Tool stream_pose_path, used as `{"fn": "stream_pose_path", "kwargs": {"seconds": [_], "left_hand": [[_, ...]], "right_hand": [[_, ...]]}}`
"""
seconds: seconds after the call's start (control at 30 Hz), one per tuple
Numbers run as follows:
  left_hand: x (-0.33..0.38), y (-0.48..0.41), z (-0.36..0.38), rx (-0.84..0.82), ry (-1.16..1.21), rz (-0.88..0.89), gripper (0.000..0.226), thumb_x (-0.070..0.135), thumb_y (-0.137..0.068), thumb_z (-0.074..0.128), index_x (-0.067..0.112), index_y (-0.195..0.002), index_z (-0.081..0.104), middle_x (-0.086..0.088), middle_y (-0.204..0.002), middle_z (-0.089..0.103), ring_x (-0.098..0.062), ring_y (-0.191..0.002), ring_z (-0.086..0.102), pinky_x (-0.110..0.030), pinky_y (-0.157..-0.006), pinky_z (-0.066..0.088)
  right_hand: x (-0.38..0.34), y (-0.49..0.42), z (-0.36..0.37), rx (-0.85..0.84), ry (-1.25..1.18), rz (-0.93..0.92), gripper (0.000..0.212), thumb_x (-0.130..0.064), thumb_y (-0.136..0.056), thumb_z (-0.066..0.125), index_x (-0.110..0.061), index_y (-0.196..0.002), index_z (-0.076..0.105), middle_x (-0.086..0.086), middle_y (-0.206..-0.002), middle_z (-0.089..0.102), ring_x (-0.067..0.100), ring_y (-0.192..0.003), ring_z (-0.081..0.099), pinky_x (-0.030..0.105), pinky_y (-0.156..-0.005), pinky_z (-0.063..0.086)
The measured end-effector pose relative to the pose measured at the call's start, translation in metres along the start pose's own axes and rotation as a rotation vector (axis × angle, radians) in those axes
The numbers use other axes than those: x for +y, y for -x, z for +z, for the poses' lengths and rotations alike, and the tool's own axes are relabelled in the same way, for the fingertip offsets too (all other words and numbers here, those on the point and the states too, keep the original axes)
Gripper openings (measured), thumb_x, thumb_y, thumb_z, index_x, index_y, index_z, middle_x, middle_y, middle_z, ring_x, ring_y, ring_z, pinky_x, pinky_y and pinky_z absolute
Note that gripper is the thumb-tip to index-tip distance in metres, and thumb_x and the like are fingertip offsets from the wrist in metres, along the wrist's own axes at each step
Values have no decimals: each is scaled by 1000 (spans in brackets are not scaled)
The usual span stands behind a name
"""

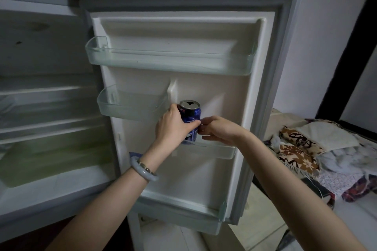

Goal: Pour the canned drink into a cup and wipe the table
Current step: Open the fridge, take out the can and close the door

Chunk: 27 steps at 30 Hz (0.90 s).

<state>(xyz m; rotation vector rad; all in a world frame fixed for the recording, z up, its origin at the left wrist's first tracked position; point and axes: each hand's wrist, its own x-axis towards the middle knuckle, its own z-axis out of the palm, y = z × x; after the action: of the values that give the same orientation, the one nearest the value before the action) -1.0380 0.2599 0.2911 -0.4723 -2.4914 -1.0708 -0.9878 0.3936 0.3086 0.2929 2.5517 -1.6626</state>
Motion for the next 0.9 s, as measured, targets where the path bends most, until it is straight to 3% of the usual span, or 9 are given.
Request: {"fn": "stream_pose_path", "kwargs": {"seconds": [0.23,0.47,0.6,0.77,0.9], "left_hand": [[4,6,-15,27,144,59,67,45,-66,78,13,-117,50,-6,-116,64,-27,-106,59,-28,-75,42],[12,17,-47,5,261,108,68,42,-66,80,17,-121,50,2,-118,63,-17,-107,58,-22,-80,39],[8,27,-68,-22,285,148,66,42,-65,80,20,-120,51,9,-111,61,-9,-100,55,-20,-80,37],[-4,50,-86,-95,302,176,68,40,-65,81,20,-122,50,15,-104,53,-2,-96,50,-18,-82,38],[-21,76,-87,-173,345,174,68,39,-63,82,25,-121,49,14,-103,57,-7,-100,57,-25,-86,47]], "right_hand": [[-5,13,-6,-32,-55,-99,50,10,-87,35,-7,-132,47,9,-132,53,18,-121,49,33,-103,41],[-17,35,1,-58,-184,-161,50,12,-85,35,-10,-126,52,13,-121,63,20,-112,56,32,-104,39],[-17,55,9,-111,-226,-213,50,14,-85,35,-21,-112,59,6,-113,66,16,-107,60,29,-99,41],[-5,80,25,-142,-245,-208,50,13,-86,36,-22,-116,56,6,-120,64,16,-113,59,31,-102,42],[10,101,46,-128,-240,-175,51,14,-87,37,-24,-116,54,2,-123,61,12,-115,57,29,-103,41]]}}
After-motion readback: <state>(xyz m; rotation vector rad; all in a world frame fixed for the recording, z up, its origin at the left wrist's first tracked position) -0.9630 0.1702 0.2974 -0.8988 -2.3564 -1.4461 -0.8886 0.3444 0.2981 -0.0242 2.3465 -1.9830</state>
